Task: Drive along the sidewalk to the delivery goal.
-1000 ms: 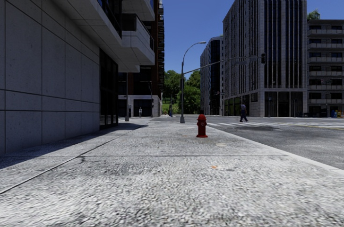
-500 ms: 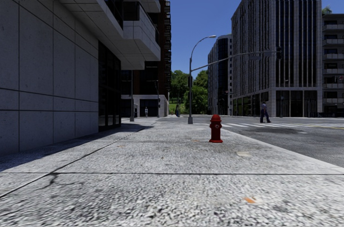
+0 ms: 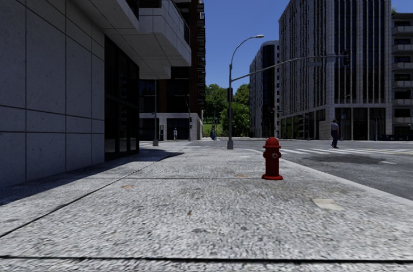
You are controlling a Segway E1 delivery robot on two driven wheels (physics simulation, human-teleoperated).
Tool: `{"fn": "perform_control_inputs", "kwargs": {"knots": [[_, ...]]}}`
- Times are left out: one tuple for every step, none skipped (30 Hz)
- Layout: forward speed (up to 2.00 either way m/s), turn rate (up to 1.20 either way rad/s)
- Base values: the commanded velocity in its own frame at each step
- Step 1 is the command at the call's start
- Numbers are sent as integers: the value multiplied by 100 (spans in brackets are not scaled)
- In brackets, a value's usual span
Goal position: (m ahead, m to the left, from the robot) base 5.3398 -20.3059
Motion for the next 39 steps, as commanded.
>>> {"fn": "perform_control_inputs", "kwargs": {"knots": [[200,0],[200,0],[200,0],[200,0],[200,0],[200,0],[200,0],[200,0],[200,0],[200,0],[200,0],[200,0],[200,0],[200,0],[200,0],[200,0],[200,0],[200,0],[200,0],[200,0],[200,0],[200,0],[200,0],[200,0],[200,0],[200,0],[200,0],[200,0],[200,0],[200,0],[200,0],[200,0],[200,0],[200,14],[200,57],[200,63],[200,64],[200,52],[200,52]]}}
